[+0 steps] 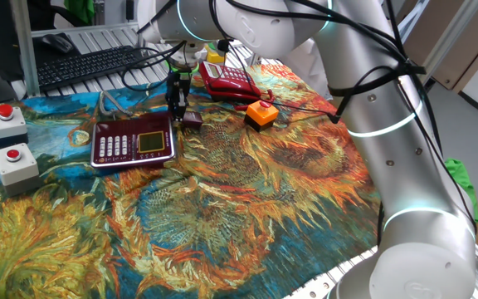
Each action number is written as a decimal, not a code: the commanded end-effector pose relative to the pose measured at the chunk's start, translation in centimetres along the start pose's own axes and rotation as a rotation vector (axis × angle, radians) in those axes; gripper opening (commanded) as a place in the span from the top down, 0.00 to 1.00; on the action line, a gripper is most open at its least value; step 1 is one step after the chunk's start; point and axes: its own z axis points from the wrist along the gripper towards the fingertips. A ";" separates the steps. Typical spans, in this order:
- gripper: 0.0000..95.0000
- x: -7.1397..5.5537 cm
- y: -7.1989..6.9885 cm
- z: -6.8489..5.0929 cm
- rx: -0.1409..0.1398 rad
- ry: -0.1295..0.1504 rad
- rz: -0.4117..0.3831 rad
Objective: Place the handset of the telephone on the corresponding phone cradle
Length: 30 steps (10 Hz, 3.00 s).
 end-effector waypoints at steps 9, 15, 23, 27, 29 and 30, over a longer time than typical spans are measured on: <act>1.00 2.9 4.7 -5.2 0.012 -0.018 0.059; 1.00 6.9 2.7 -7.6 0.028 -0.023 0.103; 1.00 10.5 -0.3 -9.4 0.026 -0.024 0.092; 1.00 11.4 -1.8 -8.7 0.019 -0.046 0.114; 1.00 11.7 -2.4 -8.3 0.016 -0.048 0.130; 1.00 11.8 -2.5 -8.2 0.014 -0.051 0.135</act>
